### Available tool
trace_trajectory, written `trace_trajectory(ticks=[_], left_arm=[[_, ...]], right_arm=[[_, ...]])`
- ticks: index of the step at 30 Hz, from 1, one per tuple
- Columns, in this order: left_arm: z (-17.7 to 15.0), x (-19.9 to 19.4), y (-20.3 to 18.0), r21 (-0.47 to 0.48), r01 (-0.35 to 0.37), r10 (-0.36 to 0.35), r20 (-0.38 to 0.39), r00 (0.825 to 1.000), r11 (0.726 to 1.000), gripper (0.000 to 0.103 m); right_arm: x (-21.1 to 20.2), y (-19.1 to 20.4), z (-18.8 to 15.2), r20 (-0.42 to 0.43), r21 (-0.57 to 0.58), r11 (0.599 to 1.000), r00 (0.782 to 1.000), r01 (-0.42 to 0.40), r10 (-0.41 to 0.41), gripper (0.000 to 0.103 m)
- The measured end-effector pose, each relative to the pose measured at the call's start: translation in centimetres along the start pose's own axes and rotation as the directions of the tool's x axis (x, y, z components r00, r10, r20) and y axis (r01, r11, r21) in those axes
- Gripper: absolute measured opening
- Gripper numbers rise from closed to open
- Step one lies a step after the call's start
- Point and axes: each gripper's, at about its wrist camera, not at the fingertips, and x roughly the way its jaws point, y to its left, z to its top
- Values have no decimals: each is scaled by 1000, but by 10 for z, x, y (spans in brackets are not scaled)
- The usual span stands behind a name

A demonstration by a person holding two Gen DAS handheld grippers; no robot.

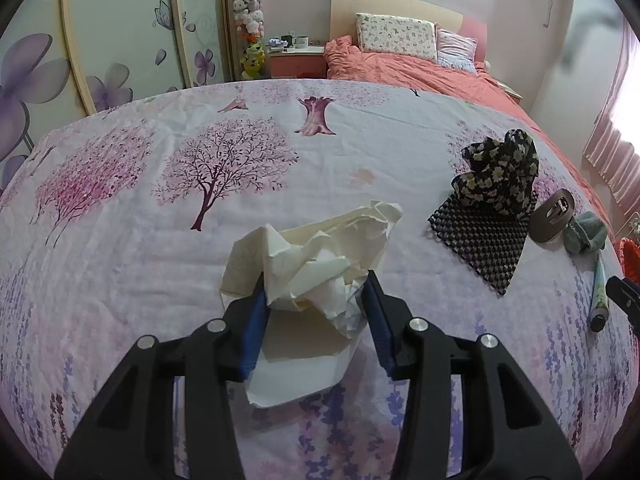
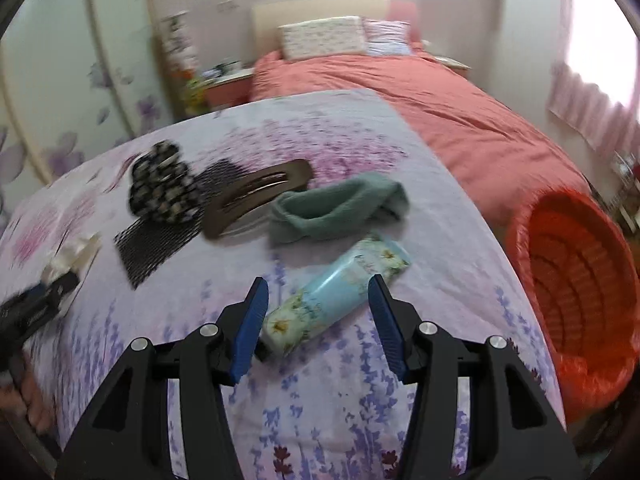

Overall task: Collect trash
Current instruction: 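Close the right tool on the hand cream tube and lift it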

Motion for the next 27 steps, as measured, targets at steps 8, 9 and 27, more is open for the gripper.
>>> trace_trajectory(ticks=[8,9,27], left_arm=[[0,0,0,-1,1,-1,-1,1000,1000,45],[1,1,0,1,0,0,-1,1000,1000,45],[1,2,-1,4,-1,1,-3,1000,1000,45]], right_arm=[[23,3,3,-80,86,994,995,70,-63,57],[25,2,3,-88,99,993,994,66,-57,57],[19,-24,-6,-44,-1,999,998,50,-50,38]])
